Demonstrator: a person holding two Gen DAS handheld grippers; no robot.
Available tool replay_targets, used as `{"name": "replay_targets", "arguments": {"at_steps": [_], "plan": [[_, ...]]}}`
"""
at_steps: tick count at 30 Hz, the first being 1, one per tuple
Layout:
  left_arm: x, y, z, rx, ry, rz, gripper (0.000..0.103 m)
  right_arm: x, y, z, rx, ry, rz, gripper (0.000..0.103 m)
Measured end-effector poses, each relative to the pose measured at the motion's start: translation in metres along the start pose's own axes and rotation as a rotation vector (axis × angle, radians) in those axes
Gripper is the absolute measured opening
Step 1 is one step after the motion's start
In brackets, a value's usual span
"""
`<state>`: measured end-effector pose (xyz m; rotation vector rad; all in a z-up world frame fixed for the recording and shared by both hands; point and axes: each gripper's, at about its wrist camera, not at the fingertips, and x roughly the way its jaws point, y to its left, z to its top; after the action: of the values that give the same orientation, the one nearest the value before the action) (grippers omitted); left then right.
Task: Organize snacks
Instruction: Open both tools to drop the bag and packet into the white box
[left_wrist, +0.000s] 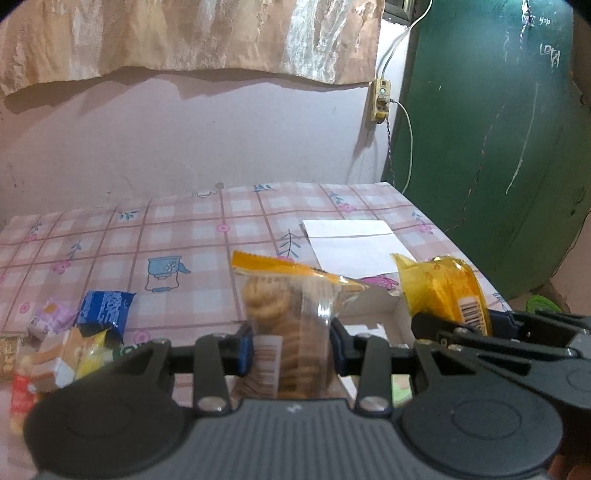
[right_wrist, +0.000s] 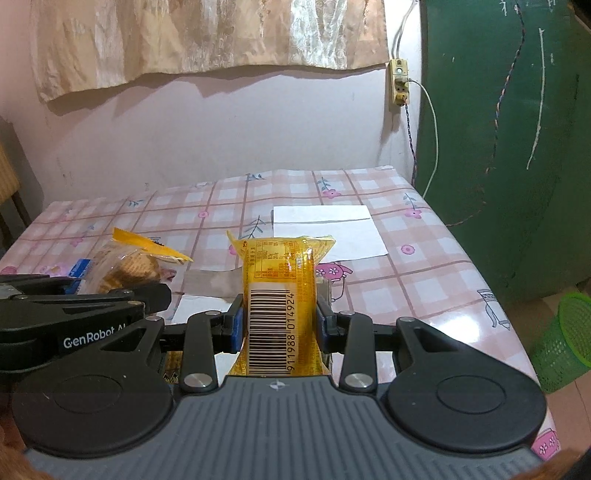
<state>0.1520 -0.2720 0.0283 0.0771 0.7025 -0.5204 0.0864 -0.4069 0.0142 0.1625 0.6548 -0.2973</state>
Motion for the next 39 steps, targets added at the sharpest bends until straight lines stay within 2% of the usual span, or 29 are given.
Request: {"name": "replay_targets", "arguments": {"at_steps": [7,9,10,11,12,20,24,27,30,35,39], "plan": [[0.014,0.001,0.003,0.002,0.001,-0.019,0.038,0.015,-0.002,0.004,0.0,0.01,0.004,0.044],[0.017,0.001,0.003,0.006,0.002,-0.03,0.038,0.017,-0.002,0.005,-0.002,0.007,-0.001,0.047],[0.018,0.001,0.003,0.005,0.007,-0.038,0.038,0.017,-0.002,0.004,0.0,0.004,-0.004,0.053],[0.019,0.002,0.003,0.002,0.01,-0.043,0.04,0.016,-0.003,0.004,0.002,-0.002,-0.01,0.057],[0.019,0.002,0.003,0.002,0.01,-0.049,0.044,0.015,-0.004,0.004,0.005,-0.006,-0.015,0.058],[-0.001,0.0,0.002,0.016,-0.034,-0.042,0.054,-0.006,-0.008,0.003,0.021,-0.043,-0.028,0.063],[-0.021,0.003,-0.001,0.023,-0.052,-0.002,0.06,-0.025,-0.005,0.0,0.023,-0.06,-0.029,0.067],[-0.035,0.007,-0.005,0.018,-0.054,0.026,0.065,-0.037,-0.001,-0.004,0.02,-0.064,-0.023,0.075],[-0.05,0.01,-0.012,0.025,-0.064,0.061,0.07,-0.048,0.008,-0.01,0.005,-0.063,-0.022,0.078],[-0.075,0.021,-0.023,0.009,-0.076,0.126,0.077,-0.066,0.022,-0.017,0.004,-0.07,-0.016,0.095],[-0.094,0.032,-0.03,-0.008,-0.086,0.176,0.079,-0.079,0.036,-0.023,-0.009,-0.076,-0.003,0.103]]}}
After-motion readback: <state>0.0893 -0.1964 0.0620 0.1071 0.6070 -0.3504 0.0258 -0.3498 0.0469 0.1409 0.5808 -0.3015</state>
